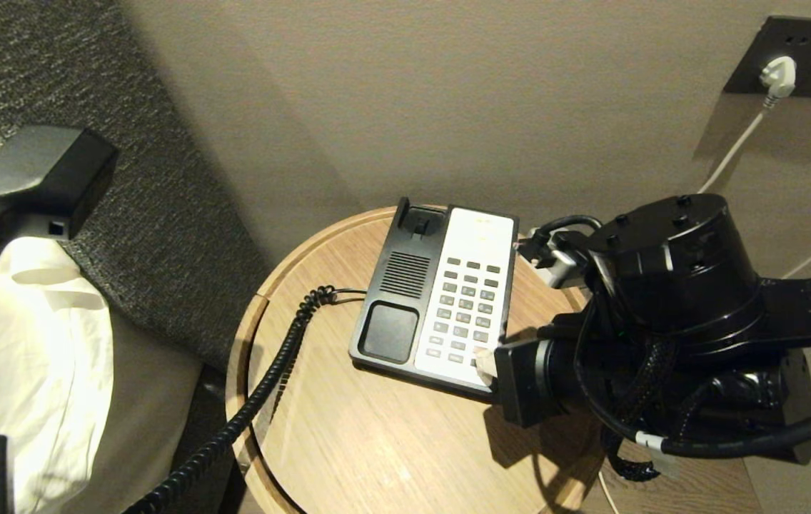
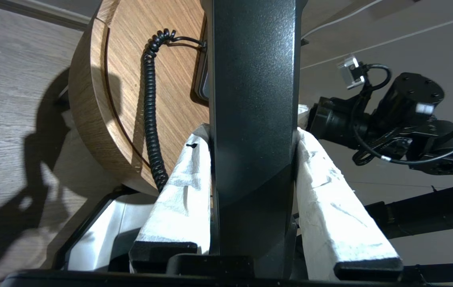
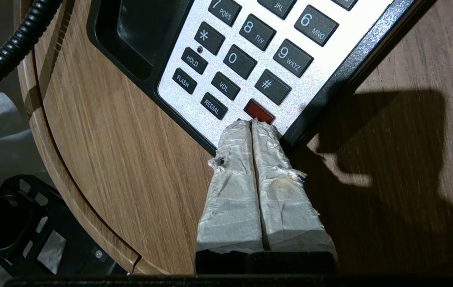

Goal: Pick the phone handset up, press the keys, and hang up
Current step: Dial the number

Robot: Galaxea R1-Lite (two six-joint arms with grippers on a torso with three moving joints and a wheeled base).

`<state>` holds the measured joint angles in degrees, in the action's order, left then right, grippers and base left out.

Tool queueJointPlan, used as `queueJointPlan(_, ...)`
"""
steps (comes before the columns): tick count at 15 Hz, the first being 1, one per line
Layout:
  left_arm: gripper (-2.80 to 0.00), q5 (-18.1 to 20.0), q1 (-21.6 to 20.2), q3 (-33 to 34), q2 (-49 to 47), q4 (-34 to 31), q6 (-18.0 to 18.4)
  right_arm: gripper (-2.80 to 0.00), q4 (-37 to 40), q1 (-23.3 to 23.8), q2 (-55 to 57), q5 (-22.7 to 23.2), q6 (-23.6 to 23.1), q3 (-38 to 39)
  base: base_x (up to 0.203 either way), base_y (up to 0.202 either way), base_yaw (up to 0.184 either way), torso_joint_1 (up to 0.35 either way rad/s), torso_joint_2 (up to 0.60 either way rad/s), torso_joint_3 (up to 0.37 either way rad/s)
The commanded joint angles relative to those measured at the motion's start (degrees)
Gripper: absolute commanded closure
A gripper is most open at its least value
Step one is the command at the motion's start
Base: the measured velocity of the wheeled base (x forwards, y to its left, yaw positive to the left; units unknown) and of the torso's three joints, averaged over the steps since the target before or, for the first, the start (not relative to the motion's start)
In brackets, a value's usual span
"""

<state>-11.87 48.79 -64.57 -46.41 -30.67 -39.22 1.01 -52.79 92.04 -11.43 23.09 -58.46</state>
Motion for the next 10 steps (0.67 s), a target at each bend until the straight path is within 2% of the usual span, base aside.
queueJointPlan(1, 0.0, 0.0, 0.0, -0.2, -0.1, -0.2, -0.2, 0.0, 0.0, 0.0, 0.3, -0.1, 0.0, 0.4, 0.0, 0.0, 0.0, 0.0, 0.0, 0.0)
queueJointPlan(10, 0.0, -0.1, 0.0, 0.1, 0.1, -0.3, -0.2, 0.0, -0.4, 0.0, -0.2, -0.1, 0.0, 1.2, 0.0, 0.0, 0.0, 0.0, 0.0, 0.0)
